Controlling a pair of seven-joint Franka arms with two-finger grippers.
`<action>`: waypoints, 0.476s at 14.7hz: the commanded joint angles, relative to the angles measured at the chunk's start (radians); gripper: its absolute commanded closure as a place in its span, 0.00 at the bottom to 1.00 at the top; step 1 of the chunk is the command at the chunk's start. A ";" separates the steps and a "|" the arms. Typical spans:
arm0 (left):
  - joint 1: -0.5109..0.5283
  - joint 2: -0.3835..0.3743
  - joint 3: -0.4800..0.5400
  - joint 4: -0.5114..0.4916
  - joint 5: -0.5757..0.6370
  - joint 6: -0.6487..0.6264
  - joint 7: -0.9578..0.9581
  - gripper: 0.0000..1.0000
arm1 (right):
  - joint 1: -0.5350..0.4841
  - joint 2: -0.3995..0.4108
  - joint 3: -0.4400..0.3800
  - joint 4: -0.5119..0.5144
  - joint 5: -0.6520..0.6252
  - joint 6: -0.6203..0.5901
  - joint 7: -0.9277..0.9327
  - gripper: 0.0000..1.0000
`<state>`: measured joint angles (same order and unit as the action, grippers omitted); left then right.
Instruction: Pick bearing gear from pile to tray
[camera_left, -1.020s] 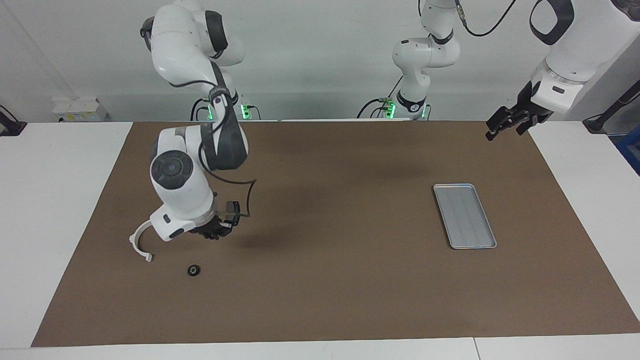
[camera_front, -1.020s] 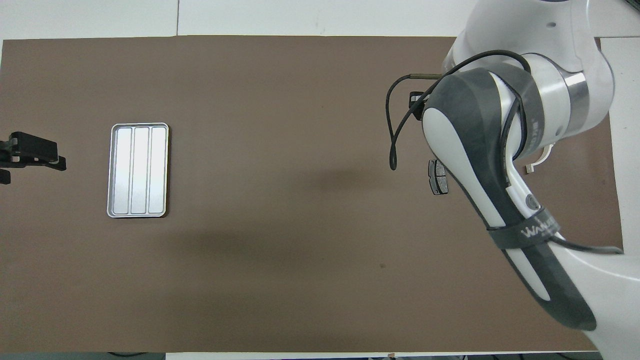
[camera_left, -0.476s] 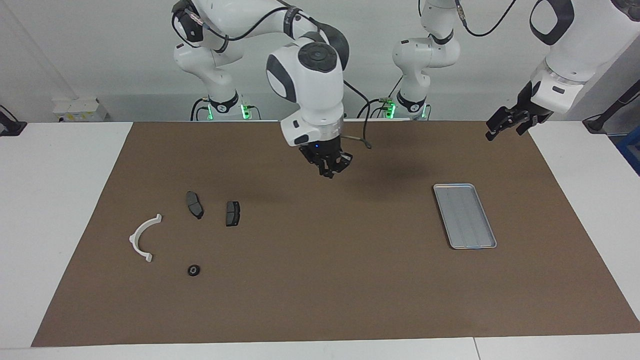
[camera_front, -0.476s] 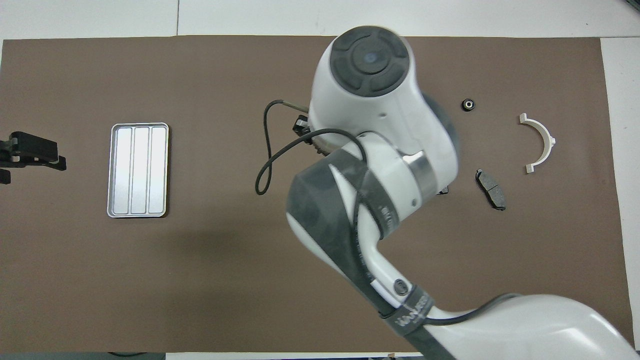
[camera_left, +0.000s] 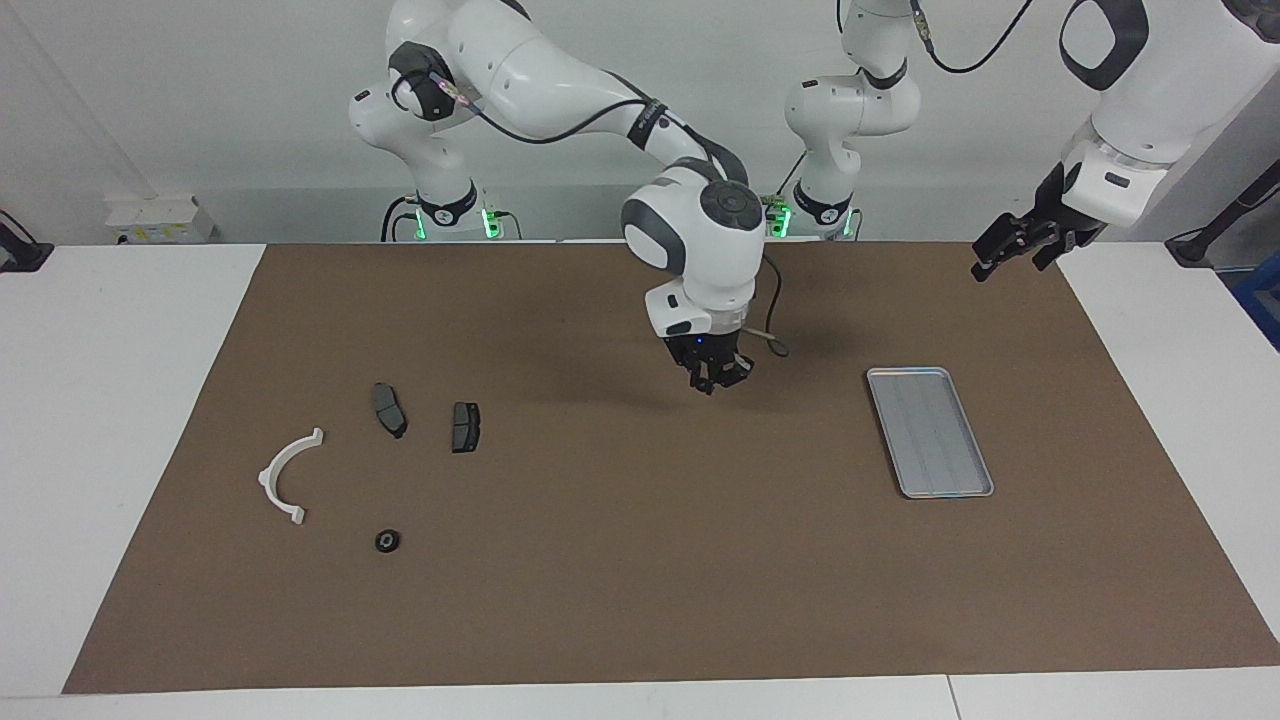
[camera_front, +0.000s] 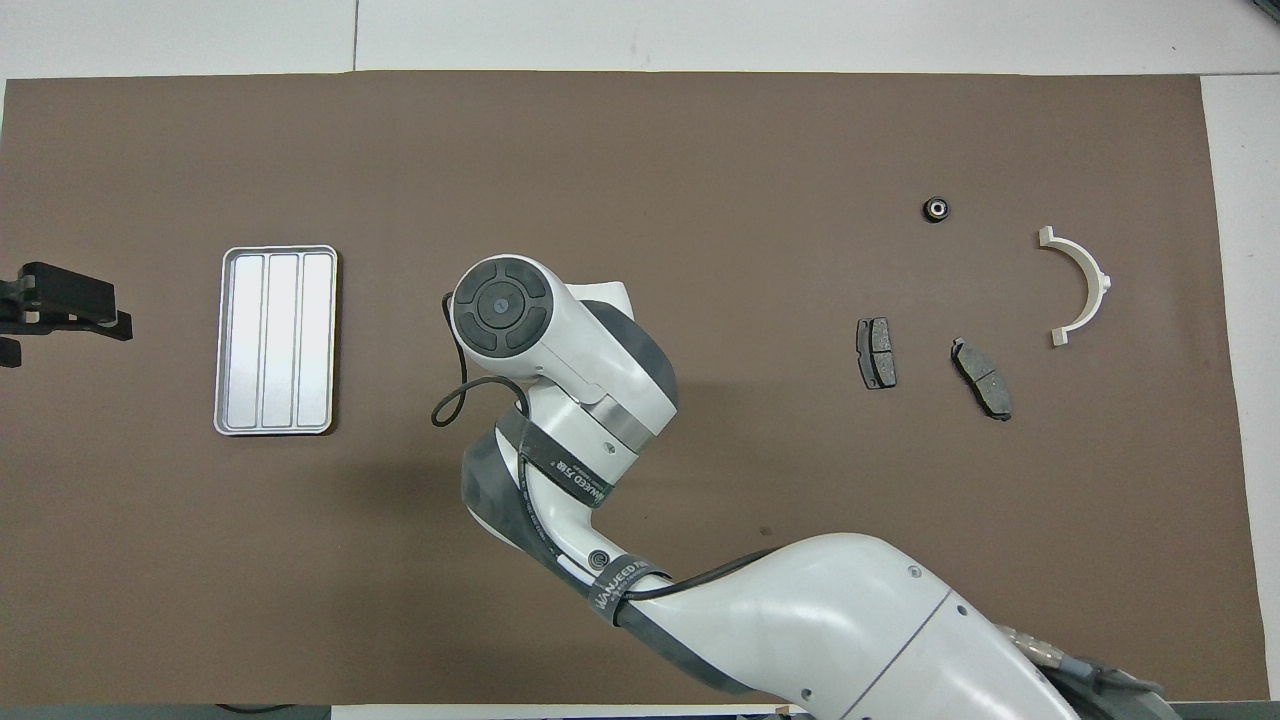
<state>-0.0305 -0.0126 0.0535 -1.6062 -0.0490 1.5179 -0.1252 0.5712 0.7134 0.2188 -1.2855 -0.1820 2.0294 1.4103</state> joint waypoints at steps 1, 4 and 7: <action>0.004 -0.007 -0.006 0.000 0.015 -0.015 0.006 0.00 | -0.010 0.027 -0.001 0.006 -0.024 0.048 0.015 1.00; 0.004 -0.007 -0.004 0.000 0.015 -0.015 0.006 0.00 | -0.001 0.063 -0.001 -0.017 -0.069 0.120 0.026 1.00; 0.004 -0.007 -0.004 0.000 0.015 -0.015 0.006 0.00 | 0.001 0.075 -0.001 -0.020 -0.083 0.123 0.035 1.00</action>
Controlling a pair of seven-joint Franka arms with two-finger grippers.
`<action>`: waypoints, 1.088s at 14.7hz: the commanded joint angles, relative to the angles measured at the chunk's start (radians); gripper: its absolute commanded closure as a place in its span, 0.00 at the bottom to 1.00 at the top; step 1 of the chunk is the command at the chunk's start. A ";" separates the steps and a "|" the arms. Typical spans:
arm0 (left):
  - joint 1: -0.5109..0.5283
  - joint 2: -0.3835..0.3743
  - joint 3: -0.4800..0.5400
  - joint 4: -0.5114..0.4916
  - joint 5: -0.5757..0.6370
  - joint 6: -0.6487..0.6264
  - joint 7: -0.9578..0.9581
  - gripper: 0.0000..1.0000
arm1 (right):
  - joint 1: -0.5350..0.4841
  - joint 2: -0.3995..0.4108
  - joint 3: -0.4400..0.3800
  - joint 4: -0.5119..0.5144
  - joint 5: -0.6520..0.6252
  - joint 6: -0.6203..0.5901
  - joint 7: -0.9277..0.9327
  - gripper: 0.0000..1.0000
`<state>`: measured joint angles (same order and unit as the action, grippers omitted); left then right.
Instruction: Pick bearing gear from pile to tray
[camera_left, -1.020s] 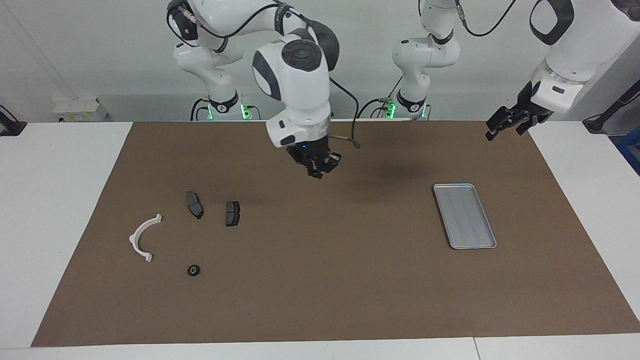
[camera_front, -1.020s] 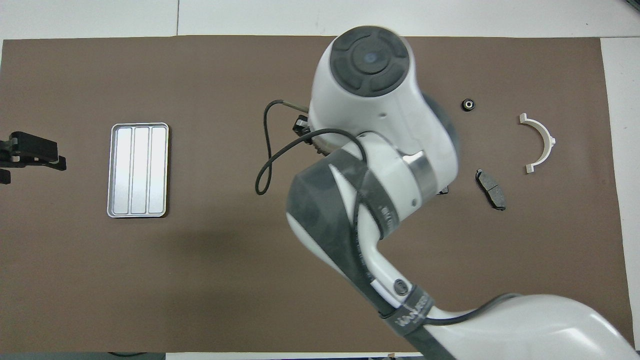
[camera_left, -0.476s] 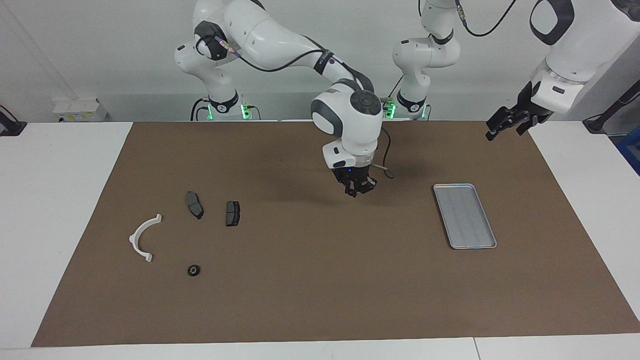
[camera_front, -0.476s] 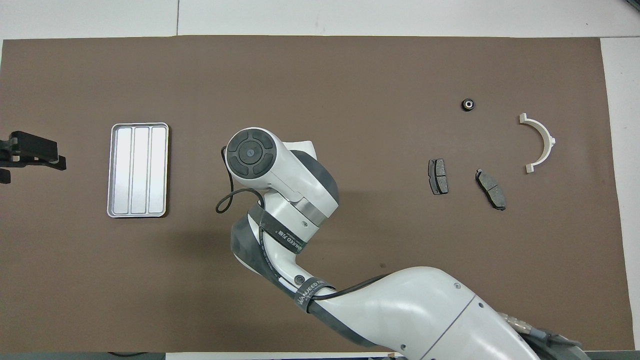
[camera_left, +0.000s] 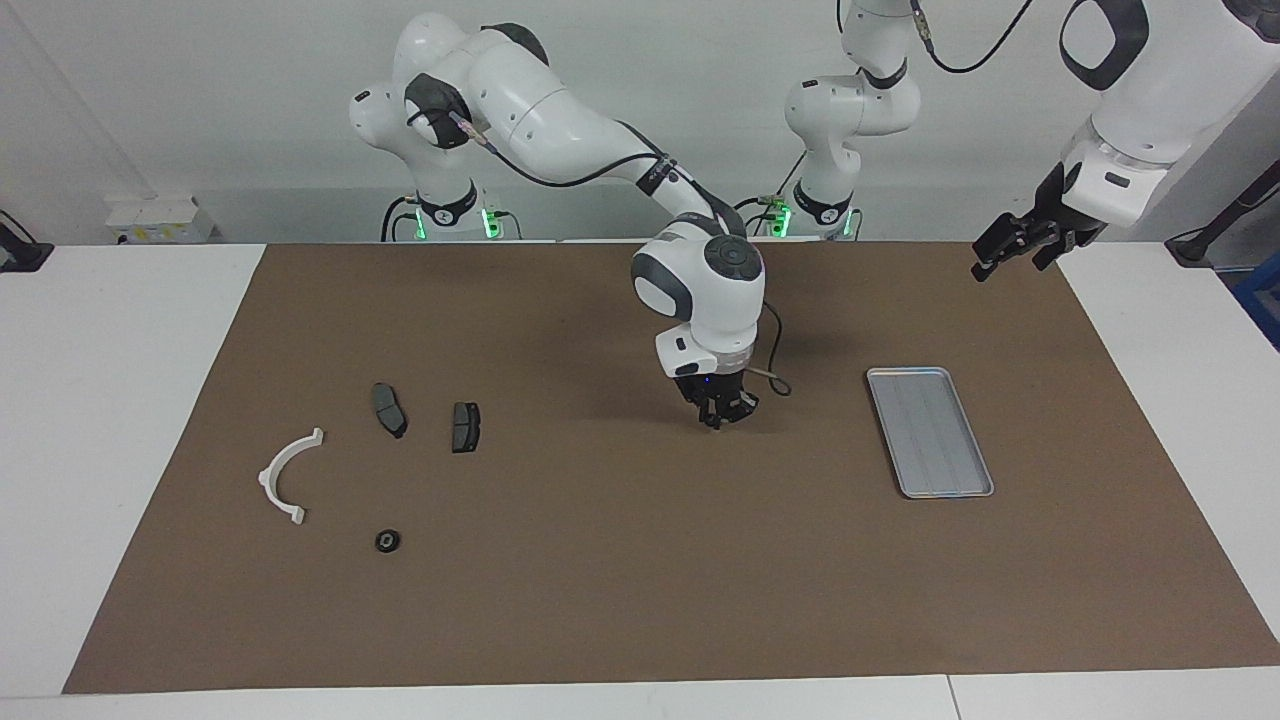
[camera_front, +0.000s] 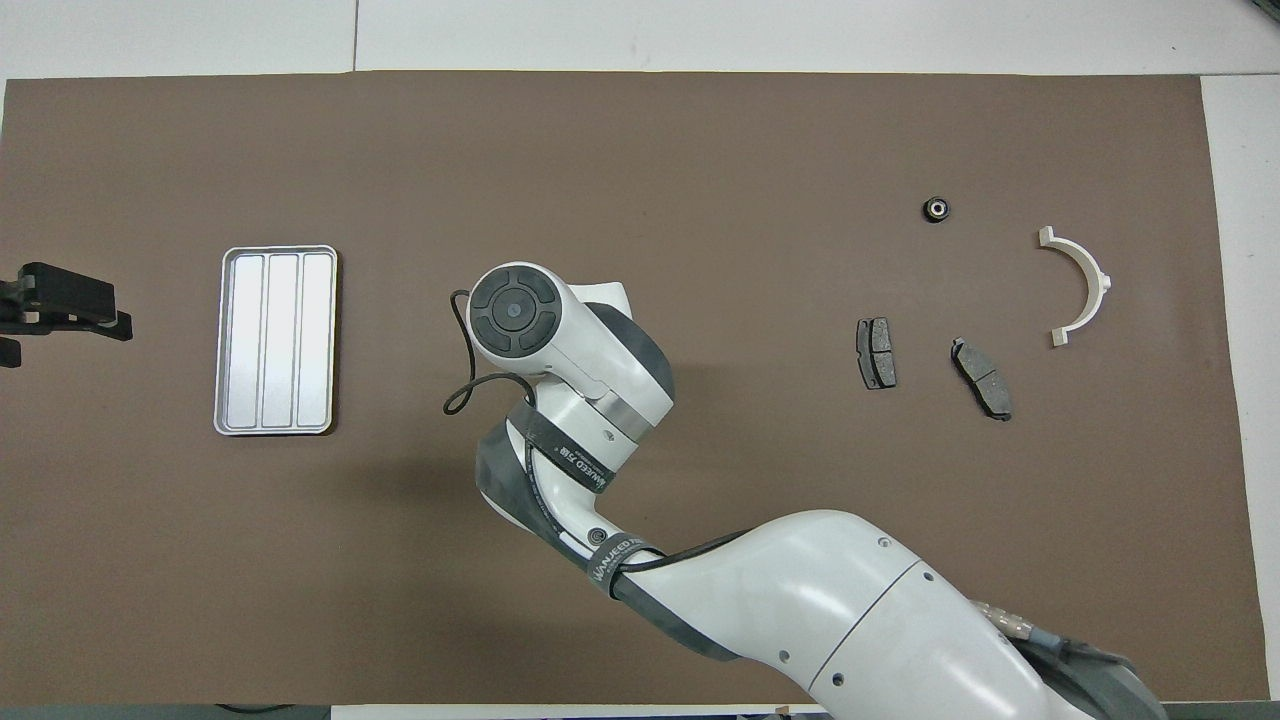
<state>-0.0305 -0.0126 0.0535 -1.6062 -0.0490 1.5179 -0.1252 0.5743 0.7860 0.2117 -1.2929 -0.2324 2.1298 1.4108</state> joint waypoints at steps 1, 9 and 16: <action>0.004 -0.007 -0.004 0.000 0.015 -0.015 0.006 0.00 | -0.002 0.002 0.006 -0.011 -0.033 0.021 0.036 1.00; 0.004 -0.007 -0.006 0.000 0.015 -0.015 0.006 0.00 | -0.085 -0.040 0.011 0.145 -0.019 -0.253 -0.092 0.00; 0.004 -0.007 -0.004 0.000 0.015 -0.015 0.006 0.00 | -0.442 -0.226 0.011 0.139 0.058 -0.418 -1.001 0.00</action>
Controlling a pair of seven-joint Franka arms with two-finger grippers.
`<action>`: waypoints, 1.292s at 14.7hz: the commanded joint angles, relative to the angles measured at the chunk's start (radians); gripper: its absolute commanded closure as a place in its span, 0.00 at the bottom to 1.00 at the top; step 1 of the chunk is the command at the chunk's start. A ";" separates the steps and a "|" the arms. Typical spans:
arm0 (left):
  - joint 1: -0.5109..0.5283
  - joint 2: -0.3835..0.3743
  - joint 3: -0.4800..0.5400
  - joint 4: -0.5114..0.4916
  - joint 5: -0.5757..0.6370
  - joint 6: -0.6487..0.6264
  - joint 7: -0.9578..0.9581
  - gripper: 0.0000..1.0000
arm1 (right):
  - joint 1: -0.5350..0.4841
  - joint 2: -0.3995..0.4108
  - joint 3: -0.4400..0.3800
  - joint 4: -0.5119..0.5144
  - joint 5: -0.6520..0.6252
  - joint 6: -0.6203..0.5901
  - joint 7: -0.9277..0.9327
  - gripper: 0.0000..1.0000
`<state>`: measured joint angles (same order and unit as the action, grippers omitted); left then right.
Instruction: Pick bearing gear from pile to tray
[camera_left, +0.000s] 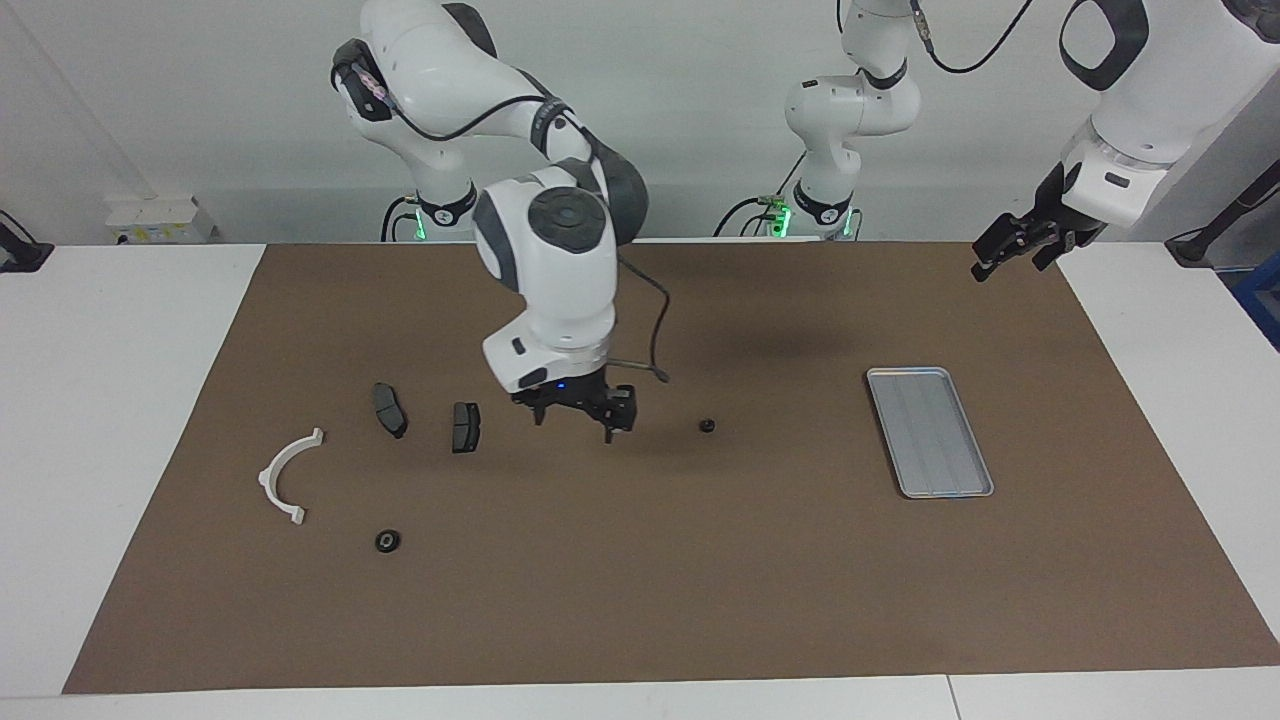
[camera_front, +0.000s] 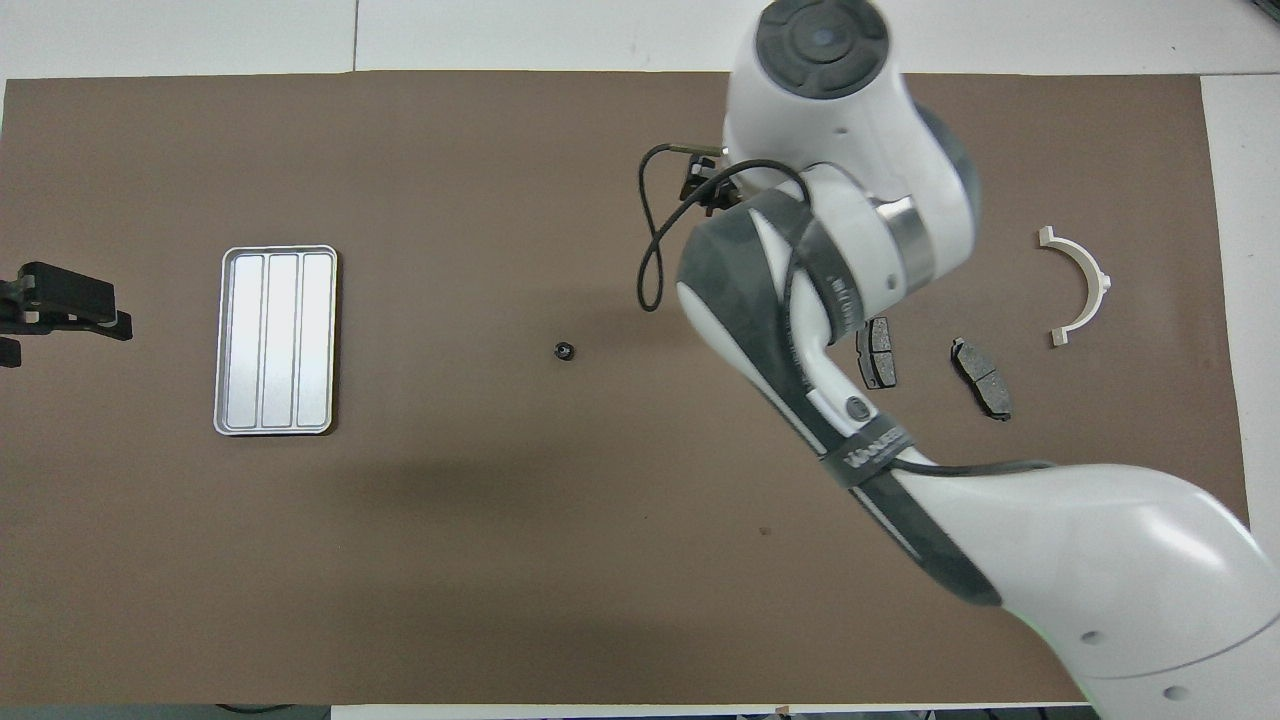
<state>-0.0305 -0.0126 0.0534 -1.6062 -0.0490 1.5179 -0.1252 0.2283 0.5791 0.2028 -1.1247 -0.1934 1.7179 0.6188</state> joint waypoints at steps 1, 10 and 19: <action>0.004 -0.007 -0.004 0.000 0.015 -0.016 0.006 0.00 | -0.151 -0.018 0.020 -0.029 0.019 -0.012 -0.325 0.00; 0.004 -0.012 -0.006 -0.009 0.014 -0.016 0.015 0.00 | -0.400 -0.002 0.017 -0.231 0.017 0.218 -0.576 0.00; -0.278 -0.015 -0.009 -0.208 0.006 0.290 -0.211 0.00 | -0.368 0.117 0.015 -0.242 -0.008 0.380 -0.441 0.00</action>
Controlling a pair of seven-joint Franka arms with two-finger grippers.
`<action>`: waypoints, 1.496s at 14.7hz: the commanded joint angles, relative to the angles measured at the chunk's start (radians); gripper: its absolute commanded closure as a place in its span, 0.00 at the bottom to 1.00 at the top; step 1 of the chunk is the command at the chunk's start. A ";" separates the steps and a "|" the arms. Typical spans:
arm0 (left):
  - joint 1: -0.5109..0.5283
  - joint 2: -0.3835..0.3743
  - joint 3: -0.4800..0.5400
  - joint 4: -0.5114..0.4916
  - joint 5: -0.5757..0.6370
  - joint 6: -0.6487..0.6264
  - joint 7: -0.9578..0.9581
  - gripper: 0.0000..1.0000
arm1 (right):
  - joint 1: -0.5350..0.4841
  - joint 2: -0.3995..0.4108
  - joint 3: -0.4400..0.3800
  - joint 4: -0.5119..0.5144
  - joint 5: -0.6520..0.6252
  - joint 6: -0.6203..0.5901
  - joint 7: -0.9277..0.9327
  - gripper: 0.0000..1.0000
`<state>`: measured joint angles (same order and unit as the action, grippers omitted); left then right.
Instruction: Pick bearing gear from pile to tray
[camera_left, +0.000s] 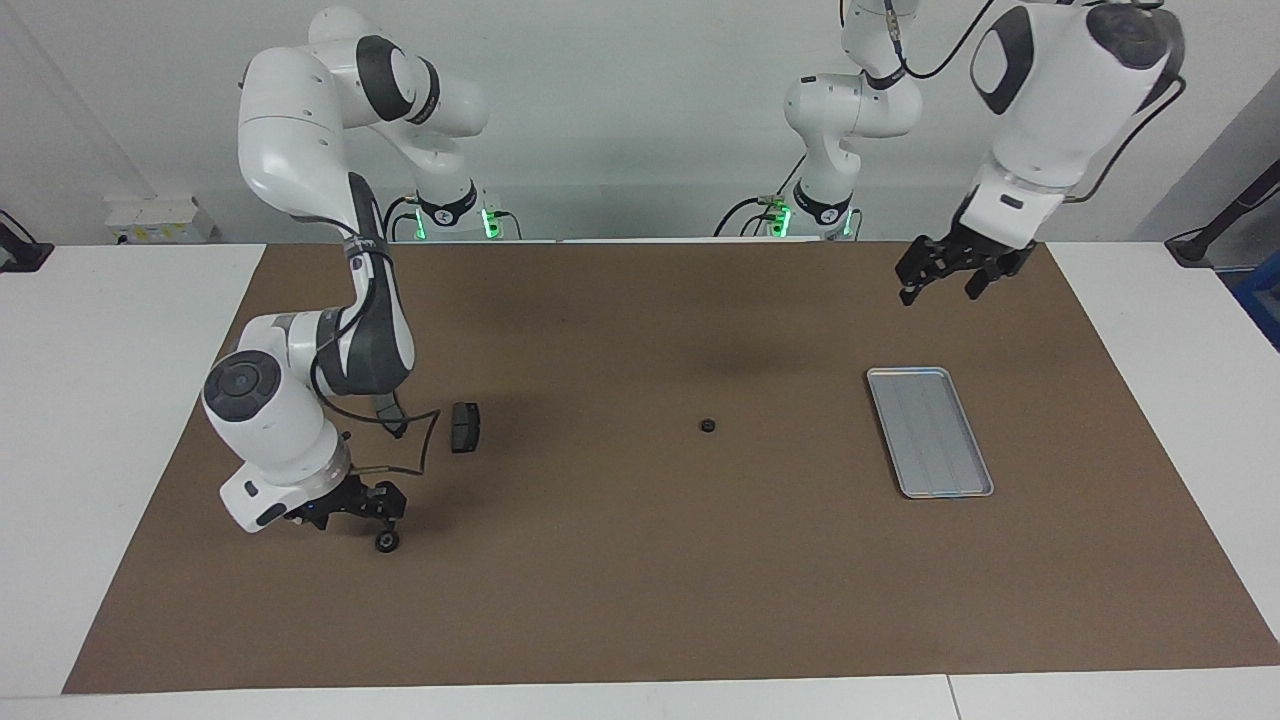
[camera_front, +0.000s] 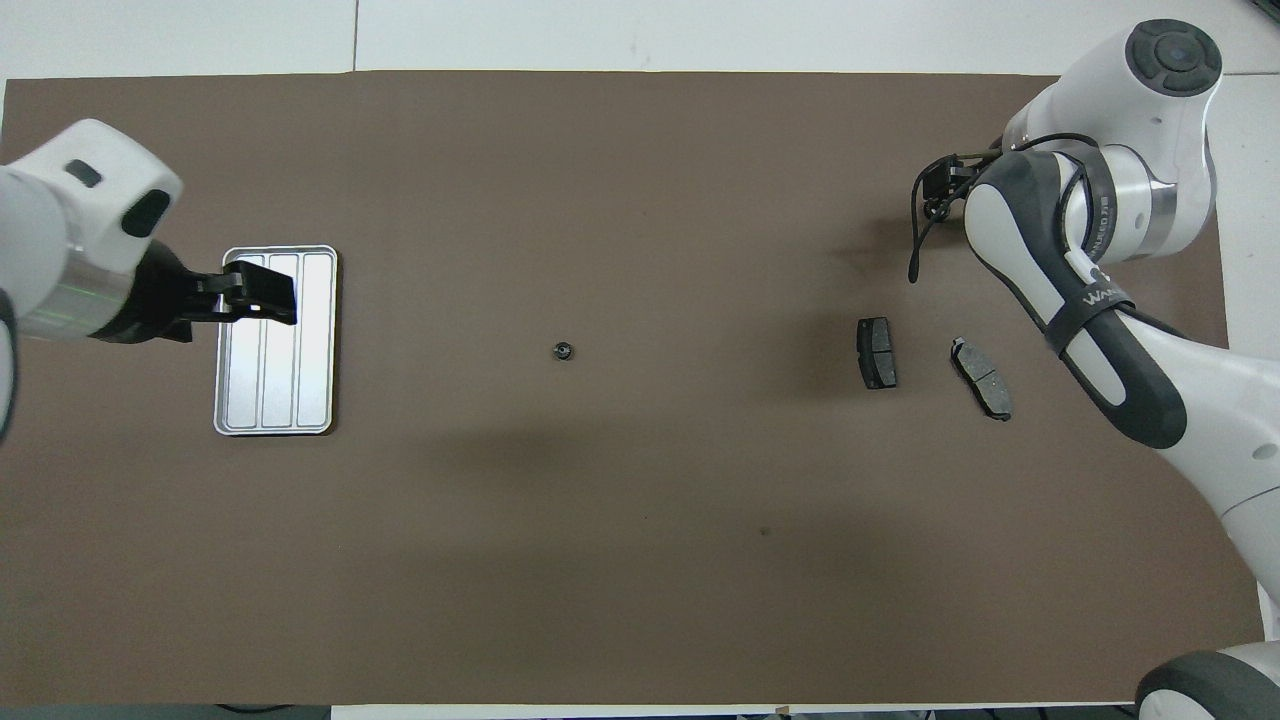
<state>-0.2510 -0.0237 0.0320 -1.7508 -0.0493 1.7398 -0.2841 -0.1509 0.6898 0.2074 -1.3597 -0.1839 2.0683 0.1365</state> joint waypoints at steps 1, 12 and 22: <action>-0.092 0.040 0.012 -0.061 0.003 0.102 -0.110 0.00 | 0.013 0.016 0.010 -0.009 -0.017 0.048 0.041 0.00; -0.350 0.366 0.014 -0.102 -0.063 0.486 -0.449 0.00 | 0.013 0.030 0.009 -0.084 -0.026 0.150 0.051 0.00; -0.364 0.426 0.016 -0.105 -0.064 0.570 -0.529 0.33 | -0.002 0.030 0.009 -0.107 -0.037 0.193 0.049 0.13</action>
<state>-0.5971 0.3944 0.0325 -1.8541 -0.1021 2.2881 -0.7999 -0.1361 0.7261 0.2053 -1.4366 -0.1979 2.2235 0.1639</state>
